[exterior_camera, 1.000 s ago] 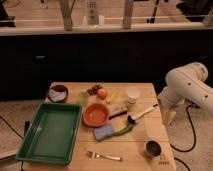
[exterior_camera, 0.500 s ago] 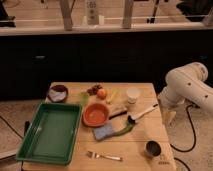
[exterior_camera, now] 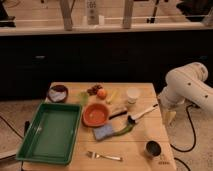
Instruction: Place brush in tray
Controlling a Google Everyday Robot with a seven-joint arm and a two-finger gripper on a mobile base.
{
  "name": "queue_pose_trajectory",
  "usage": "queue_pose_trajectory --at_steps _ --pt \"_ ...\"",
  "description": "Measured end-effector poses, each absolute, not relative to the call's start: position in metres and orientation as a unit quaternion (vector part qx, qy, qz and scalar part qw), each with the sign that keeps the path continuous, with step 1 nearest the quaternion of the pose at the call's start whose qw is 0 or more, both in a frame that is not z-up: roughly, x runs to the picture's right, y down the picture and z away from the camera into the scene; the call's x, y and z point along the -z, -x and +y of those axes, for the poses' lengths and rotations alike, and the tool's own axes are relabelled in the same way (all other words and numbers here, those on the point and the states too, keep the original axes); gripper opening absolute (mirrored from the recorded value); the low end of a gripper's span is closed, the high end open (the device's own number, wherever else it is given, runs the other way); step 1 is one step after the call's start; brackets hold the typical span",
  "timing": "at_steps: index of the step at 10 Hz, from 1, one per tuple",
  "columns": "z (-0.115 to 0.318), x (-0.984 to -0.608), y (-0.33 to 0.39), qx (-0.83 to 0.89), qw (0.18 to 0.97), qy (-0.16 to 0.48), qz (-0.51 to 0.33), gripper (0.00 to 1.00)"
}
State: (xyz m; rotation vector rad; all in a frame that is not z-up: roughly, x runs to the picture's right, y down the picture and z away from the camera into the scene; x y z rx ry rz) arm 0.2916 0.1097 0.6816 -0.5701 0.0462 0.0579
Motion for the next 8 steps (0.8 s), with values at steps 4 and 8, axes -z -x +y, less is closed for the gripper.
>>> queue_pose_trajectory --at_steps 4,8 --pt "0.114 -0.687 -0.29 -0.027 0.959 0.282 0.02 0.8" --pt "0.142 -0.72 -0.284 -0.022 0.958 0.284 0.009 0.8"
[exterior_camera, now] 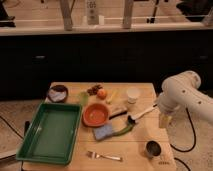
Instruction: Place brush in tray
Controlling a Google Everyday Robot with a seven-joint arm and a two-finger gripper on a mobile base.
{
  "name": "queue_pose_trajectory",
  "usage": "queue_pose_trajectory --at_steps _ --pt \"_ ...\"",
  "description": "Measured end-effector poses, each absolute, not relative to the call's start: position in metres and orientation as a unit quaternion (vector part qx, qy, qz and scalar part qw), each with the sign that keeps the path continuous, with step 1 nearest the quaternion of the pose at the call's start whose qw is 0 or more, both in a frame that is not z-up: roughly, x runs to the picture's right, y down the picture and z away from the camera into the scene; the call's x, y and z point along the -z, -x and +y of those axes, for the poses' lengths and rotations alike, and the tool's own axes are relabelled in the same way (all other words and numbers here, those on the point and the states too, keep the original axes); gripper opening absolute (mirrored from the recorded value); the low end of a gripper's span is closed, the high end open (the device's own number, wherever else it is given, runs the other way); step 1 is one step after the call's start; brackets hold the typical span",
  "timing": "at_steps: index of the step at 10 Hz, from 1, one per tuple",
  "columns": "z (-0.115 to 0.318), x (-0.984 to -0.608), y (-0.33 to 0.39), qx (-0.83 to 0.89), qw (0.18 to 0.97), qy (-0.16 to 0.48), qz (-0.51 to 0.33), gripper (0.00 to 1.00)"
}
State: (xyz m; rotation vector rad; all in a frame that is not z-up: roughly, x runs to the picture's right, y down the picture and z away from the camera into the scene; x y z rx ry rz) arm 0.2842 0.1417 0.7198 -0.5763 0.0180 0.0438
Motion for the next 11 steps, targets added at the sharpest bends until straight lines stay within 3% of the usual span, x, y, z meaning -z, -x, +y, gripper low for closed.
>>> queue_pose_trajectory --at_steps 11 --pt "0.173 -0.774 -0.284 0.035 0.957 0.288 -0.008 0.8"
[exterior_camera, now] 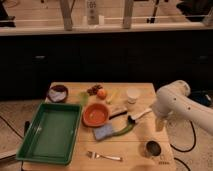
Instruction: Place brush in tray
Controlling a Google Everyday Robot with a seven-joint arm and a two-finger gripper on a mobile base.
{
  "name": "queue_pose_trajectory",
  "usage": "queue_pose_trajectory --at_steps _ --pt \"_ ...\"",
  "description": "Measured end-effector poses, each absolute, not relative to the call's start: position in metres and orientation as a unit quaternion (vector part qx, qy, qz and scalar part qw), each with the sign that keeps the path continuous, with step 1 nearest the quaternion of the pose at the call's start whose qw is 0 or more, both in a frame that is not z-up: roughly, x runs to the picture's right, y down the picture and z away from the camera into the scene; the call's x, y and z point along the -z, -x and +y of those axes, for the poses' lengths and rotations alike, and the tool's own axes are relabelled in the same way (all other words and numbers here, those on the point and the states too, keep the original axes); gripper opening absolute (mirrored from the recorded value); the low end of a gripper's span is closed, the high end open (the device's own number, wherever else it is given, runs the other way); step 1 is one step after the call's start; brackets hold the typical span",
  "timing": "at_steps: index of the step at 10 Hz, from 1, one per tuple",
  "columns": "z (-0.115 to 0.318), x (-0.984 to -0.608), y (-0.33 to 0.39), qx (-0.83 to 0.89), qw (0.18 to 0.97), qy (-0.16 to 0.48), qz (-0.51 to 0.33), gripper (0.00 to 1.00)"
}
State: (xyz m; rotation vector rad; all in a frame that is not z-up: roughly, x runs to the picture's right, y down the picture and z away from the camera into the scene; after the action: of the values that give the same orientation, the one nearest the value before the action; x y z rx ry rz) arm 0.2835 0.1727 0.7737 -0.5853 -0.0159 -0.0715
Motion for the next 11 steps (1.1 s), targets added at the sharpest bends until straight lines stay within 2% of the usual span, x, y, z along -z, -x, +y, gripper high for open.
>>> queue_pose_trajectory --at_steps 11 --pt "0.182 -0.815 -0.278 0.111 0.947 0.3 -0.015 0.8"
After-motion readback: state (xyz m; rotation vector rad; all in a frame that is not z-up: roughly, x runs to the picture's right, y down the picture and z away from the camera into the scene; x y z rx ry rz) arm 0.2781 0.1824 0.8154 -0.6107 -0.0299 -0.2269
